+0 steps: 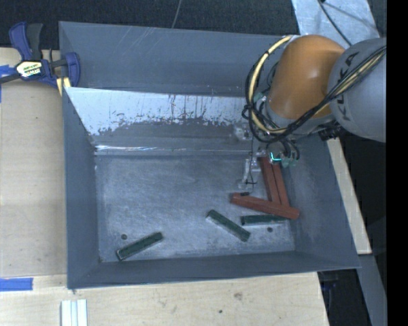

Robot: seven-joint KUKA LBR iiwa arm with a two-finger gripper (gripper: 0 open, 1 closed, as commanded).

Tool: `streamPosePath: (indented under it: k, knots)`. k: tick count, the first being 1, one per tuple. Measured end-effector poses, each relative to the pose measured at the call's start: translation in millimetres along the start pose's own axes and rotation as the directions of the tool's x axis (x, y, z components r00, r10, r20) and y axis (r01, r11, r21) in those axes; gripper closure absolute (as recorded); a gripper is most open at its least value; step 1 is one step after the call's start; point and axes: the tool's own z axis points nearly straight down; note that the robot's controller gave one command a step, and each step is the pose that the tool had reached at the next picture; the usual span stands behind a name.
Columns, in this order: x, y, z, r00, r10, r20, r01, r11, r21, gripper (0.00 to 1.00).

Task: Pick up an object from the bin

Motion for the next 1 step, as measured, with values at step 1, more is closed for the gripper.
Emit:
streamPosePath:
  k: [1]
  knots:
    - [-1.9, 0.0, -5.1, 1.000, -0.001, 0.008, 0.001, 1.000, 0.001, 0.00]
